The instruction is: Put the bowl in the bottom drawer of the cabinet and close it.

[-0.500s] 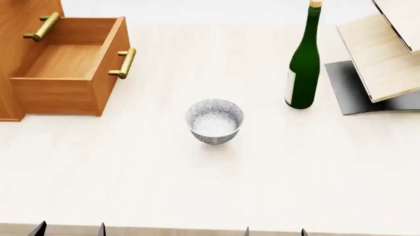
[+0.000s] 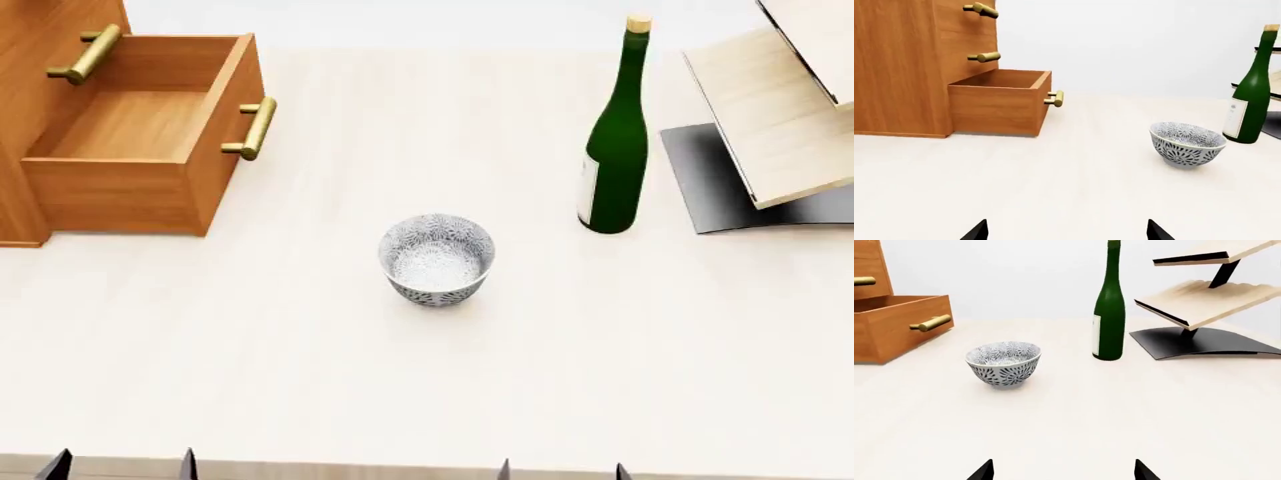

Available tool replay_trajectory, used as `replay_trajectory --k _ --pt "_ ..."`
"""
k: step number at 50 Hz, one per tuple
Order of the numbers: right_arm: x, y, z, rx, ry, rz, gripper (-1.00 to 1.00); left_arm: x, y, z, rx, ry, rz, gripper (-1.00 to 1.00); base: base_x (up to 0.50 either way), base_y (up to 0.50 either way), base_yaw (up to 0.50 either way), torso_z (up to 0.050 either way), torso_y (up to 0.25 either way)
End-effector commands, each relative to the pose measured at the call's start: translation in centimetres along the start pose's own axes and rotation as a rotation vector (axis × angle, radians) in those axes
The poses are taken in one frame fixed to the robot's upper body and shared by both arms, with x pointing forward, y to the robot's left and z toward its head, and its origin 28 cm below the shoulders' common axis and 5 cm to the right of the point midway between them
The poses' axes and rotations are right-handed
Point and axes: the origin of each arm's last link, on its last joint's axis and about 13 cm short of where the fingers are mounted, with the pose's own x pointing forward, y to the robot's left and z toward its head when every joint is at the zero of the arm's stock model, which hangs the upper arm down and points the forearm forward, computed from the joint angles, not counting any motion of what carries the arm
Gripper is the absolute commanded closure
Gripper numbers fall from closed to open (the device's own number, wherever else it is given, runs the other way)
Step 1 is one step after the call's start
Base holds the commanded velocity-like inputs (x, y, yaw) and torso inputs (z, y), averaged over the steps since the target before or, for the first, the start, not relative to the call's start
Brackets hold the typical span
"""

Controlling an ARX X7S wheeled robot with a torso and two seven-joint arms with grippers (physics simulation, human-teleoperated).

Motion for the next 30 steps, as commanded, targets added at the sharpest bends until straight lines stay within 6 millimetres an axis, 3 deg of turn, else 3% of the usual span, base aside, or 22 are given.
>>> replay_trajectory --k 1,5,9,15,24,30 --pt "-0.1 -0.3 2.8 0.084 0.039 0.001 -1.00 -3.8 0.2 2.9 -0.026 -0.068 0.000 -1.00 0.00 0.00 0.00 0.000 0.000" --pt "-0.2 -0.6 6.1 0.066 0.008 0.011 -1.00 -5.7 0.4 3.0 -0.005 -0.081 0.001 -1.00 0.00 0.00 0.00 0.000 0.000" --pt "-0.7 -0.7 10.7 0.034 -0.024 0.056 -1.00 -7.6 0.7 2.9 0.000 -0.083 0.012 -1.00 0.00 0.00 0.00 0.000 0.000" --pt "-1.9 -0.7 15.9 0.040 -0.109 0.088 -1.00 -8.9 0.9 2.1 0.000 -0.067 0.031 -1.00 0.00 0.00 0.00 0.000 0.000" --pt "-3.0 -0.7 20.6 0.055 -0.218 0.119 -1.00 -9.0 1.1 1.5 -0.023 -0.055 0.033 -1.00 0.00 0.00 0.00 0.000 0.000" --pt "-2.9 -0.6 21.5 0.040 -0.234 0.124 -1.00 -9.1 1.0 1.4 -0.025 -0.055 0.027 -1.00 0.00 0.00 0.00 0.000 0.000"
